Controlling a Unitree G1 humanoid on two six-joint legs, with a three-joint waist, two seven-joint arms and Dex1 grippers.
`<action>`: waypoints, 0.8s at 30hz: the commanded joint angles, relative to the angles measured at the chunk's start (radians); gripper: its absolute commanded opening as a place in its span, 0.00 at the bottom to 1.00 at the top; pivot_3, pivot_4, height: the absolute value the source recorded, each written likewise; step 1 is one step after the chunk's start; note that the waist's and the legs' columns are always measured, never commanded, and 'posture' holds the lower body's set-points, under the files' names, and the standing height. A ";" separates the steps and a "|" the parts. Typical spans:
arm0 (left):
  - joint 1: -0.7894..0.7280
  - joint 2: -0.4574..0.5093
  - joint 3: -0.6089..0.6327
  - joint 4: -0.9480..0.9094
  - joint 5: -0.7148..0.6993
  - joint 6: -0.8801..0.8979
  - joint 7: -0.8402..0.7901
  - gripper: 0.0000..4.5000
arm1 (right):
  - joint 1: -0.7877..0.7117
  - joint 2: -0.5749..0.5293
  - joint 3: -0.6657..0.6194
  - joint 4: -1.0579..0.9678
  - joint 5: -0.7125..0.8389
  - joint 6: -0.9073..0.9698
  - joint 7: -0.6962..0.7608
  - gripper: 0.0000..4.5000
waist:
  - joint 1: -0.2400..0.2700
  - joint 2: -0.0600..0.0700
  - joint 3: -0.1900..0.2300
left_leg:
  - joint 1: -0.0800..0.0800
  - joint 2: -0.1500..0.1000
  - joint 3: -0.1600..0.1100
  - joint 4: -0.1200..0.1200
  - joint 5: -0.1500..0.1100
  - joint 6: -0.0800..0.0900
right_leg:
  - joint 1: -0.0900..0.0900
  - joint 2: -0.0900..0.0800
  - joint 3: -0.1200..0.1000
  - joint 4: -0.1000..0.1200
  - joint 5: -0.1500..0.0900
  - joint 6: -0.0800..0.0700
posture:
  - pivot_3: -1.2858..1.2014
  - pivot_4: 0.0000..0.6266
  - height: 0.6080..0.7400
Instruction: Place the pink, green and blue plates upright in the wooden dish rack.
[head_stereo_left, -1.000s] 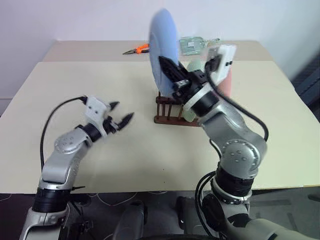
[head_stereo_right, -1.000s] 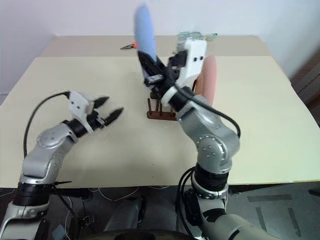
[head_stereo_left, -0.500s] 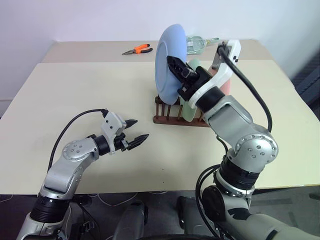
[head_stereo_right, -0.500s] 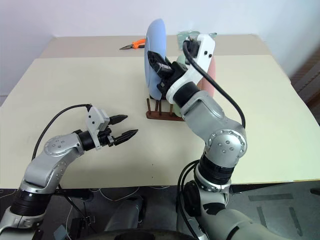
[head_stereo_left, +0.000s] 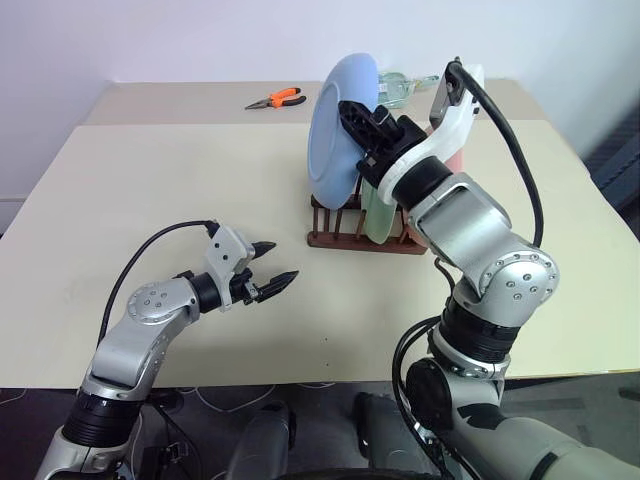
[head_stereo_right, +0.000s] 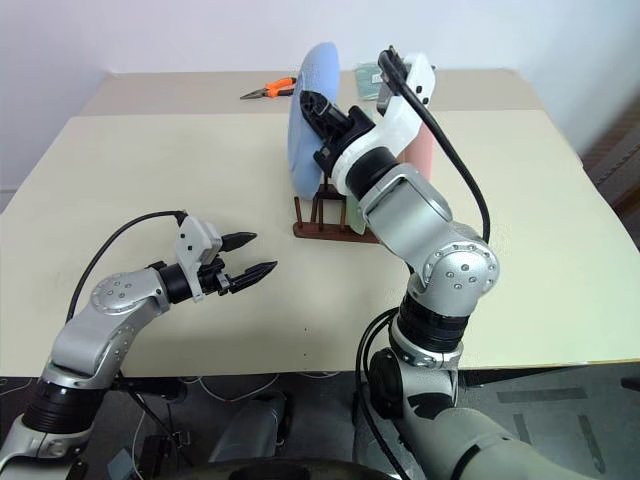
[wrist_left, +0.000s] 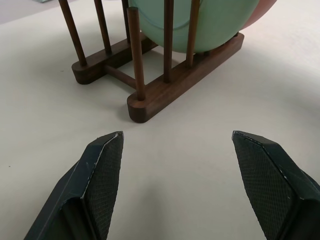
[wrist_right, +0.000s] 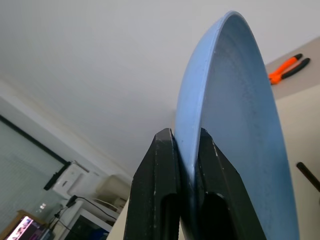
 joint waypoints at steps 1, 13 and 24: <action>-0.004 -0.007 0.004 -0.022 0.009 -0.018 -0.001 0.79 | -0.005 -0.019 0.025 -0.015 0.032 -0.033 -0.029 0.00 | 0.000 0.000 0.000 | 0.000 0.000 0.000 0.000 0.000 0.000 | 0.000 0.000 0.000 0.000 0.000 0.000 | 0.52 0.24 1.00; -0.010 -0.016 0.003 -0.019 0.026 -0.022 -0.013 0.79 | -0.012 -0.067 0.059 0.048 0.017 -0.100 -0.098 0.00 | 0.000 0.000 0.000 | 0.000 0.000 0.000 0.000 0.000 0.000 | 0.000 0.000 0.000 0.000 0.000 0.000 | 0.52 0.24 1.00; -0.005 -0.024 0.007 -0.034 0.030 -0.023 -0.010 0.80 | -0.133 -0.170 0.175 0.125 -0.210 -0.123 0.113 0.82 | 0.000 0.000 0.000 | 0.000 0.000 0.000 0.000 0.000 0.000 | 0.000 0.000 0.000 0.000 0.000 0.000 | 0.52 0.24 1.00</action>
